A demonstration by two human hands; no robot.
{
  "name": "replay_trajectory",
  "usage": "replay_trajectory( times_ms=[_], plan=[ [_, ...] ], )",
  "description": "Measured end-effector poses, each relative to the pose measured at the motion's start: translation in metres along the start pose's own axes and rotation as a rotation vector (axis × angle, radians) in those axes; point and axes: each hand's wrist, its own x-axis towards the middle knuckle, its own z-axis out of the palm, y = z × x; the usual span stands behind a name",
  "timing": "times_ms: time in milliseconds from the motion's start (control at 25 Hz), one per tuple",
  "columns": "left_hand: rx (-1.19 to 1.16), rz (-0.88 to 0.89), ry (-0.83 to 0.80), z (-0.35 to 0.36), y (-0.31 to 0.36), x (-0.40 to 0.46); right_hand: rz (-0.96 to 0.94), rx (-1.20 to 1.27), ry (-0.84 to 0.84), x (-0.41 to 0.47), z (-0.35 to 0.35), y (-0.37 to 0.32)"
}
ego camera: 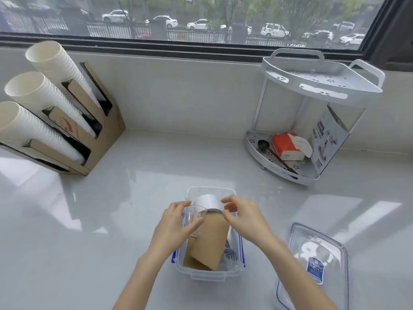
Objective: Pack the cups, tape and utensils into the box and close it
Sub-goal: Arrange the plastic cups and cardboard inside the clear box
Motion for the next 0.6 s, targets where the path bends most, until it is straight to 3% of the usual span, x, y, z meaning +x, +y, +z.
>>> replay_trajectory(
  times_ms=[320, 600],
  plan=[
    [-0.031, -0.003, -0.001, 0.005, -0.005, -0.004, 0.020, -0.013, -0.063, 0.003, 0.015, 0.008],
    [-0.455, -0.131, 0.029, -0.010, -0.006, -0.015, -0.086, -0.111, -0.083, 0.006, 0.024, 0.003]
  ],
)
